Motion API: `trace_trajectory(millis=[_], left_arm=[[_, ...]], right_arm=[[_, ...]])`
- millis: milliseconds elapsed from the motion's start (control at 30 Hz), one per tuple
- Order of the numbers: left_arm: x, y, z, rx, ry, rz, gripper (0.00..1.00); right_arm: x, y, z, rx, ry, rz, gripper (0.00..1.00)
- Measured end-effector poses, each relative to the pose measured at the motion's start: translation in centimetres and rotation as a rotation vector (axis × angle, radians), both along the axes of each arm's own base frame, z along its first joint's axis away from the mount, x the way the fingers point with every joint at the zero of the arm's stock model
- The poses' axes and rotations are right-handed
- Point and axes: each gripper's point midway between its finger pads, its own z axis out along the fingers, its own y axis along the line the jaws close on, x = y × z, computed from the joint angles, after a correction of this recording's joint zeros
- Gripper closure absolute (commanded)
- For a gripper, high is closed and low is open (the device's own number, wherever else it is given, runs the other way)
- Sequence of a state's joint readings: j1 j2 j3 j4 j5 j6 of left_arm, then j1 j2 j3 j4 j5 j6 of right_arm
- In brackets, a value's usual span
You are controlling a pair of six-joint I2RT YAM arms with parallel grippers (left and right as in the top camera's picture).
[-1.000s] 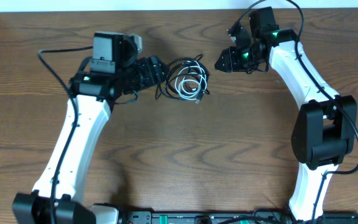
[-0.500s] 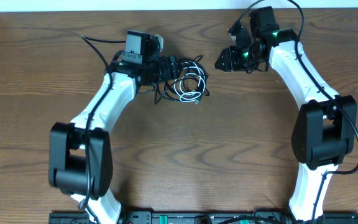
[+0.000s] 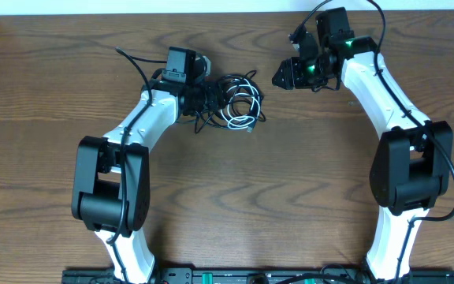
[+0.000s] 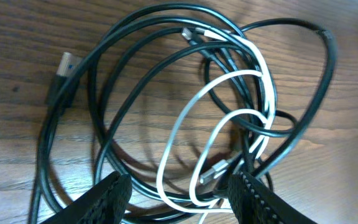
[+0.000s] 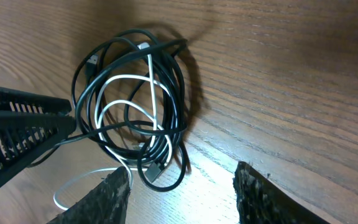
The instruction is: Untangle cables
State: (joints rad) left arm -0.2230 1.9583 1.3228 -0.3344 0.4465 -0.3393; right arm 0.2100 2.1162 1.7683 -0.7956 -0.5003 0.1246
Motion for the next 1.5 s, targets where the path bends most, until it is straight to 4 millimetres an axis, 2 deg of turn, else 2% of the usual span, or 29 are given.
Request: trace_trajectory(millis=[200, 300, 567, 833, 967, 1133, 1233, 1500], left_arm=[[-0.7, -1.2, -2.1, 0.077, 0.022, -0.018, 0.45], [-1.2, -1.8, -3.2, 0.095, 0.043, -0.031, 0.59], [-1.2, -1.2, -3.4, 0.111, 0.049, -0.016, 0.92], [-1.3, -1.2, -3.2, 0.113, 0.051, -0.019, 0.93], [-1.0, -1.2, -0.8, 0.099, 0.002, -0.016, 0.93], [-0.8, -1.4, 5.7, 0.048, -0.121, 0.006, 0.92], [-1.0, -1.6, 8.3, 0.013, -0.167, 0.001, 0.93], [-2.5, -2.0, 12.8, -0.074, -0.203, 0.016, 0.93]], right_arm=[[0.0, 0.0, 0.0, 0.000, 0.000, 0.000, 0.49], [0.0, 0.0, 0.0, 0.000, 0.000, 0.000, 0.49], [0.0, 0.0, 0.0, 0.000, 0.000, 0.000, 0.48], [0.0, 0.0, 0.0, 0.000, 0.000, 0.000, 0.48], [0.0, 0.0, 0.0, 0.000, 0.000, 0.000, 0.48], [0.0, 0.0, 0.0, 0.000, 0.000, 0.000, 0.48], [0.0, 0.0, 0.0, 0.000, 0.000, 0.000, 0.48], [0.0, 0.0, 0.0, 0.000, 0.000, 0.000, 0.48]])
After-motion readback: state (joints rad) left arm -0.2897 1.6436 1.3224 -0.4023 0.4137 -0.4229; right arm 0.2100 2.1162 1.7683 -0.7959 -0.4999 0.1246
